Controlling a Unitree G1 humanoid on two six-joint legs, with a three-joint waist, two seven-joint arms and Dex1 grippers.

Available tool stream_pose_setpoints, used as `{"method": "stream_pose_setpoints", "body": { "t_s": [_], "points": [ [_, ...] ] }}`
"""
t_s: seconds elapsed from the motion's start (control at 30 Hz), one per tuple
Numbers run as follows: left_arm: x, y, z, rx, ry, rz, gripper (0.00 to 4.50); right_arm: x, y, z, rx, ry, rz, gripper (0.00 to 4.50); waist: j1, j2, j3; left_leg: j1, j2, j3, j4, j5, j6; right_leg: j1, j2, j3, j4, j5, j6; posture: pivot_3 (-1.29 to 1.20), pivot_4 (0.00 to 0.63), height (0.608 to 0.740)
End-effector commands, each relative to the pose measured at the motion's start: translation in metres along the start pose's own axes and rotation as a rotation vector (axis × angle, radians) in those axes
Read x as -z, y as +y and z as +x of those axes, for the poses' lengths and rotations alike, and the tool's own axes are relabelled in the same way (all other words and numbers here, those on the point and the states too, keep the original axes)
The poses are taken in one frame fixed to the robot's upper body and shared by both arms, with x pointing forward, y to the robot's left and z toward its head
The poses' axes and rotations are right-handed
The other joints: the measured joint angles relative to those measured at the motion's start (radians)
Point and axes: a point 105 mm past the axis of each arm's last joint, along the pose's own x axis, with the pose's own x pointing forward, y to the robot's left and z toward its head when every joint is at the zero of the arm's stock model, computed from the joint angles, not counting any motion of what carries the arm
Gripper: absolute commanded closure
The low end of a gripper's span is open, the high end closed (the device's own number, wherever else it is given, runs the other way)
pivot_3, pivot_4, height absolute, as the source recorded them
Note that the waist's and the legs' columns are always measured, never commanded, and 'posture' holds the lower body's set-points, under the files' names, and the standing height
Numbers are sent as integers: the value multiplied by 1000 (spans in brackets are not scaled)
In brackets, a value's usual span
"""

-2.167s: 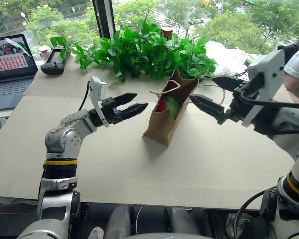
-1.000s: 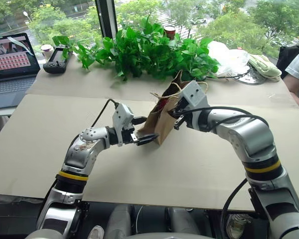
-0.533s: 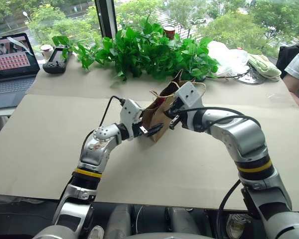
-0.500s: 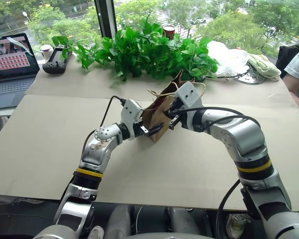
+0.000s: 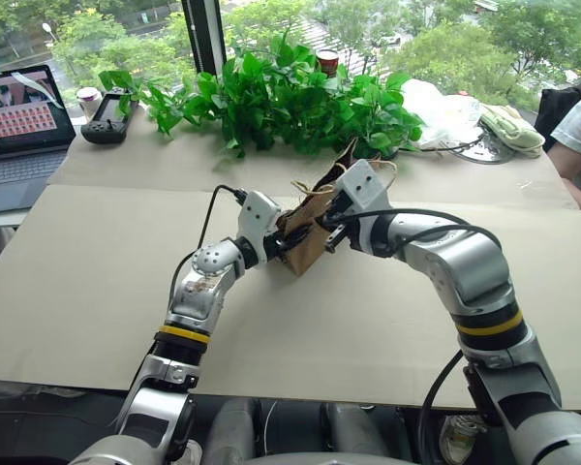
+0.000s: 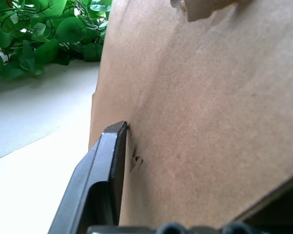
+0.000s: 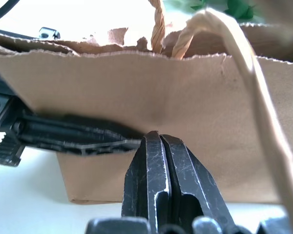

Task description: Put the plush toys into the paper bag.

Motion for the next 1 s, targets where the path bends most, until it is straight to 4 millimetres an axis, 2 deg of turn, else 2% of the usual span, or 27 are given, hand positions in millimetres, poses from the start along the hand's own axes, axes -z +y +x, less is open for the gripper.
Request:
{"method": "stream_pose_setpoints", "body": {
  "t_s": [0.03, 0.1, 0.33, 0.63, 0.73, 0.83, 0.9, 1.0],
  "points": [
    [-12, 1, 2, 3, -53, 10, 3745, -8, -4, -7, 23, -18, -27, 4500, 0, 0, 0, 0, 0, 0, 0, 0, 0, 0, 0, 0, 0, 0, 0, 0, 150, 740],
    [-12, 2, 2, -5, -55, 2, 4477, -6, -5, -11, 27, -14, -28, 4500, 0, 0, 0, 0, 0, 0, 0, 0, 0, 0, 0, 0, 0, 0, 0, 0, 150, 740],
    [-11, 6, 5, -21, -59, -20, 4477, -4, 5, -34, -8, -9, -80, 4500, 1, 0, 0, 0, 0, 0, 0, 0, 0, 0, 0, 0, 0, 0, 0, 0, 150, 740],
    [-9, 4, 8, 2, -65, -33, 4477, -13, 10, -48, -28, -70, -70, 4500, 0, 0, 0, 0, 0, 0, 0, 0, 0, 0, 0, 0, 0, 0, 0, 0, 150, 740],
    [-10, 6, 8, -6, -72, -34, 4477, -15, 5, -57, -30, -112, -41, 4500, 1, 0, 0, 0, 0, -1, 0, 0, 0, 0, 0, 0, 0, 0, 0, 0, 150, 740],
    [-23, 12, 1, -3, -134, -65, 4477, -10, -11, -75, -19, -133, -25, 4500, 7, 0, 0, 0, 0, -1, 0, 0, 0, 1, 0, 0, -1, 0, 0, 0, 150, 740],
    [-36, 19, -11, 24, -182, -69, 4477, -8, -22, -88, -10, -160, -10, 4500, 7, 0, 0, 0, 0, -1, 0, 0, 0, 1, -1, 0, -1, 0, 0, 0, 150, 740],
    [-47, 31, -27, 53, -202, -50, 4477, -6, -28, -99, -20, -178, -21, 4500, 0, 0, 0, 0, 0, -1, 0, 0, 0, 1, 0, 0, -1, 0, 0, 0, 150, 740]
  ]
}}
